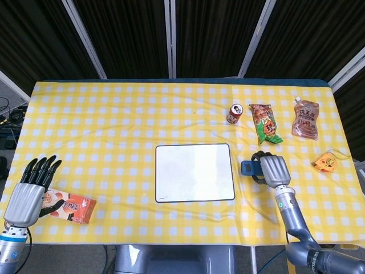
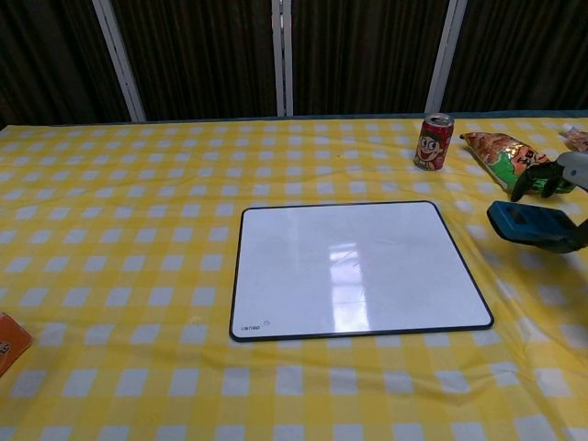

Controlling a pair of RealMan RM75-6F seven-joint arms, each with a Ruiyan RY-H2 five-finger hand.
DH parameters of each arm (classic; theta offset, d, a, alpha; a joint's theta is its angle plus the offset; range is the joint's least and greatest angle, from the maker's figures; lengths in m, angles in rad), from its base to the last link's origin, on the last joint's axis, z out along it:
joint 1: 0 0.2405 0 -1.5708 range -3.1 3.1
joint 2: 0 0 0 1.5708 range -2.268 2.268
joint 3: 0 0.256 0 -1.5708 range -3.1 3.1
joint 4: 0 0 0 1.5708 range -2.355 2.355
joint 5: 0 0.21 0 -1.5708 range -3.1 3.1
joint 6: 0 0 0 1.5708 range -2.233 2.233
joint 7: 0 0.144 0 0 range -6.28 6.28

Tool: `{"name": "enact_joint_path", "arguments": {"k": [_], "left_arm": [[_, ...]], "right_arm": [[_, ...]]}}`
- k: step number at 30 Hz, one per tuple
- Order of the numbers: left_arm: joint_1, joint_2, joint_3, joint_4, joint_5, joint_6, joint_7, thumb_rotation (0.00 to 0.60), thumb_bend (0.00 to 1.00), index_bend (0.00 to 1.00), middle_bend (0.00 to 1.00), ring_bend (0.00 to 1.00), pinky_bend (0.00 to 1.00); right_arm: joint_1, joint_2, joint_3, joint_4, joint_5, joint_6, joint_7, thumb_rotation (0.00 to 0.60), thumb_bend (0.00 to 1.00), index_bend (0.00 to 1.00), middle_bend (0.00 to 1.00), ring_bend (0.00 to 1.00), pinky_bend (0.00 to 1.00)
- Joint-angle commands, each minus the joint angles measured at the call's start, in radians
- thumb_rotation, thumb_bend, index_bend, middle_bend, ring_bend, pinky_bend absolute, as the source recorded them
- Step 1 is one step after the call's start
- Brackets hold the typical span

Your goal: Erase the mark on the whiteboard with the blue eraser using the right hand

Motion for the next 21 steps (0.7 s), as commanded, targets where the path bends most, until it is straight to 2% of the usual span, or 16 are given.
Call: {"name": "enact_joint_path", "arguments": {"k": [1, 10, 13, 17, 21], "left_arm": [[0.003, 0.000, 0.001, 0.001, 0.001, 0.003, -0.001, 0.600, 0.03, 0.00, 0.00, 0.00, 0.00], [0.014, 0.006, 0.008, -0.003, 0.023, 0.023, -0.005, 0.600, 0.03, 0.00, 0.00, 0.00, 0.00], [0.017, 0.005, 0.010, -0.003, 0.031, 0.029, -0.001, 0.600, 0.03, 0.00, 0.00, 0.00, 0.00], [0.021, 0.001, 0.012, 0.003, 0.040, 0.035, 0.006, 0.600, 0.03, 0.00, 0.00, 0.00, 0.00], [0.022, -0.002, 0.011, 0.006, 0.041, 0.037, 0.004, 0.600, 0.03, 0.00, 0.00, 0.00, 0.00]], "right_arm": [[-0.022, 0.018, -0.012, -0.027, -0.022, 0.027, 0.010, 0.600, 0.14, 0.14, 0.00, 0.00, 0.00], [-0.103, 0.103, -0.046, -0.163, -0.132, 0.142, 0.090, 0.600, 0.14, 0.10, 0.00, 0.00, 0.00], [-0.167, 0.163, -0.097, -0.214, -0.266, 0.263, 0.128, 0.600, 0.13, 0.08, 0.00, 0.00, 0.00], [-0.244, 0.205, -0.158, -0.200, -0.429, 0.419, 0.118, 0.600, 0.13, 0.05, 0.00, 0.00, 0.00], [-0.291, 0.220, -0.179, -0.188, -0.489, 0.498, 0.108, 0.600, 0.13, 0.03, 0.00, 0.00, 0.00]]}}
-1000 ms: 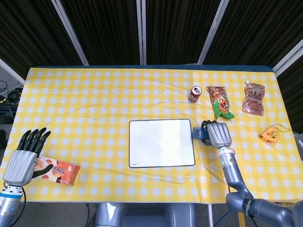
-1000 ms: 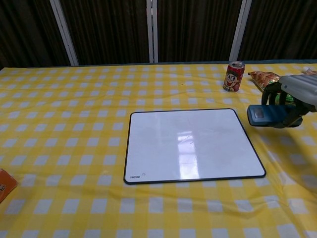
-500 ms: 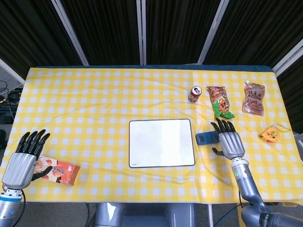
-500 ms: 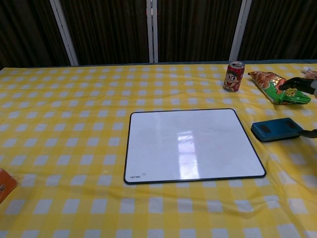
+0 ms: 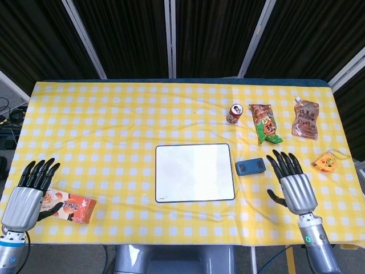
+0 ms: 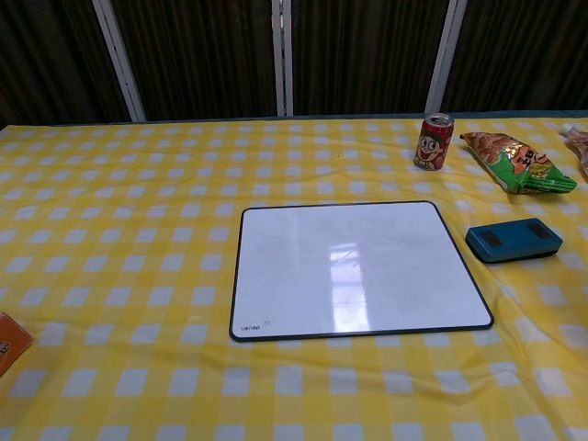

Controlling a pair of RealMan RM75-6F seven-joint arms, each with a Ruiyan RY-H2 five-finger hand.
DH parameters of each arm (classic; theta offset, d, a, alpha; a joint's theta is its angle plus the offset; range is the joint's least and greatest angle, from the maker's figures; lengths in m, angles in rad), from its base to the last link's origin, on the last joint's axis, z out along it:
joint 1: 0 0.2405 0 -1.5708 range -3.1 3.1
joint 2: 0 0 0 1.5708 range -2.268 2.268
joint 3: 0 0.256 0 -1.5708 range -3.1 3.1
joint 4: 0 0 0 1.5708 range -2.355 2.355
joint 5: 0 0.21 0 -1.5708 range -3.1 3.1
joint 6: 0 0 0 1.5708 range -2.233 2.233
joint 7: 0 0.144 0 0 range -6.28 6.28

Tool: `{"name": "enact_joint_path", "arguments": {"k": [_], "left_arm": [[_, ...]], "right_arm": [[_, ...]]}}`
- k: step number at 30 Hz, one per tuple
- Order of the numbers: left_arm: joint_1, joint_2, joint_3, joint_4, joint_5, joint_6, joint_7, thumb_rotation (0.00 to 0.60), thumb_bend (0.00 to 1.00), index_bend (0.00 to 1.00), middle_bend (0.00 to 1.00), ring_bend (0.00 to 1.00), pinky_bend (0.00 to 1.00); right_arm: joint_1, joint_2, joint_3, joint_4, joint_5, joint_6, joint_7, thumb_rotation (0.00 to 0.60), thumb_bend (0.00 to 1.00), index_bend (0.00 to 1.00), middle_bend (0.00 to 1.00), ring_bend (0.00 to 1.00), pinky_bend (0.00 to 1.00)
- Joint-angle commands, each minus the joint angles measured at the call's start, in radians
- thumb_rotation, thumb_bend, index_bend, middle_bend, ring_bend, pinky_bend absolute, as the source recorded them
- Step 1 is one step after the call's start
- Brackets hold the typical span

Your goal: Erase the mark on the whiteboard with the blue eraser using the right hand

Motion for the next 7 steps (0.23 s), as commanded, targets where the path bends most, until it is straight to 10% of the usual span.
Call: {"name": "enact_joint_path", "arguments": {"k": [1, 7], "left_arm": [[0.001, 0.000, -0.001, 0.001, 0.000, 0.001, -0.001, 0.600, 0.03, 0.00, 0.00, 0.00, 0.00], [0.002, -0.001, -0.003, 0.004, -0.001, 0.002, -0.003, 0.600, 0.03, 0.00, 0.00, 0.00, 0.00]], "right_arm": [[-0.071, 0.035, -0.042, 0.008, -0.079, 0.096, 0.006, 0.600, 0.13, 0.03, 0.00, 0.00, 0.00], [-0.113, 0.049, -0.058, 0.036, -0.100, 0.128, 0.057, 0.600, 0.12, 0.01, 0.00, 0.00, 0.00]]}}
